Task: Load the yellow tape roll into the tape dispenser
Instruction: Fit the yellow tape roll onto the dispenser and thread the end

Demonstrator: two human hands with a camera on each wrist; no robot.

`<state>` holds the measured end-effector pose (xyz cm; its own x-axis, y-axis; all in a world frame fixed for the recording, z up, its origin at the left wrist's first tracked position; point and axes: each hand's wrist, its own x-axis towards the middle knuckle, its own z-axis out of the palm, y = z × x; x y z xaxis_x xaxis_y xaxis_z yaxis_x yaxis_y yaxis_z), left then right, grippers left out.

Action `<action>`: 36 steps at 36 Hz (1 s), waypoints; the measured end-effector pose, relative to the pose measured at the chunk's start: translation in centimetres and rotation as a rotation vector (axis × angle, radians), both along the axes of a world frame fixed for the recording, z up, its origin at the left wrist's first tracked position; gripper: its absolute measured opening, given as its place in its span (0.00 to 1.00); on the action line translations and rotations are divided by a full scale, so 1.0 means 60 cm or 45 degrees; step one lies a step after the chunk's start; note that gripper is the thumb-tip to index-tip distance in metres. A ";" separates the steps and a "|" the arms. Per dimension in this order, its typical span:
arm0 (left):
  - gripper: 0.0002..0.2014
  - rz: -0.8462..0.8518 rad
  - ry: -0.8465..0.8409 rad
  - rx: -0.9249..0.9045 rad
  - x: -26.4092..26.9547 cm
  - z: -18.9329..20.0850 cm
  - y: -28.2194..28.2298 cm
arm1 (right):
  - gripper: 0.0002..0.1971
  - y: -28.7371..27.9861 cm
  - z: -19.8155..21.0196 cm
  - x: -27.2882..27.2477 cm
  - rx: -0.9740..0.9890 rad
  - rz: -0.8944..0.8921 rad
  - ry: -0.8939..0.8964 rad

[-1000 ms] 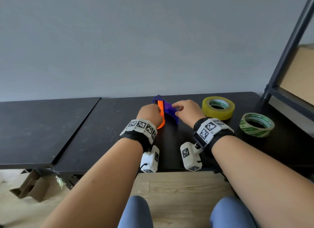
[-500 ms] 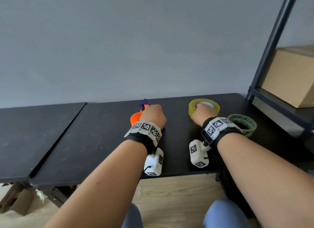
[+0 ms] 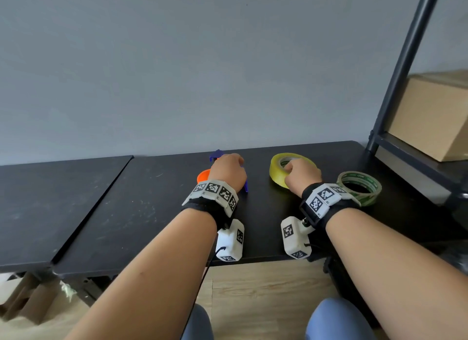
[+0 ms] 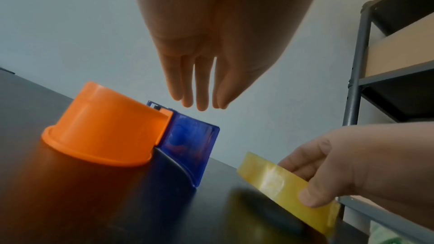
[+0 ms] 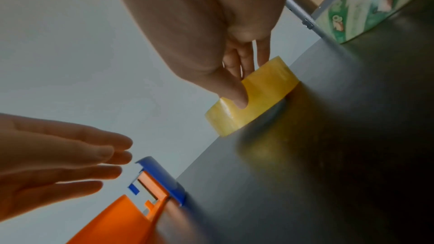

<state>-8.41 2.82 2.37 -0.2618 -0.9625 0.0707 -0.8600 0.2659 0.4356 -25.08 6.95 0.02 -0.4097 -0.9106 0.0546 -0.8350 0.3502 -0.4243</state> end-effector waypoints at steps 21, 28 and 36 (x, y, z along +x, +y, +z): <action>0.13 0.214 0.948 0.136 0.037 0.041 0.028 | 0.22 0.035 0.084 0.107 -0.410 0.515 -0.194; 0.09 0.266 0.875 0.079 0.078 0.043 0.020 | 0.20 0.027 0.097 0.119 -0.465 0.498 -0.336; 0.13 0.236 0.870 0.039 0.118 0.045 0.012 | 0.25 -0.004 0.086 0.127 -0.375 0.269 -0.320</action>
<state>-1.31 3.53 5.05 -0.0003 -0.9912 0.1326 -0.4214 0.1203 0.8989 -17.49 6.72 5.20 -0.2502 -0.9362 0.2468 -0.7333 0.0168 -0.6797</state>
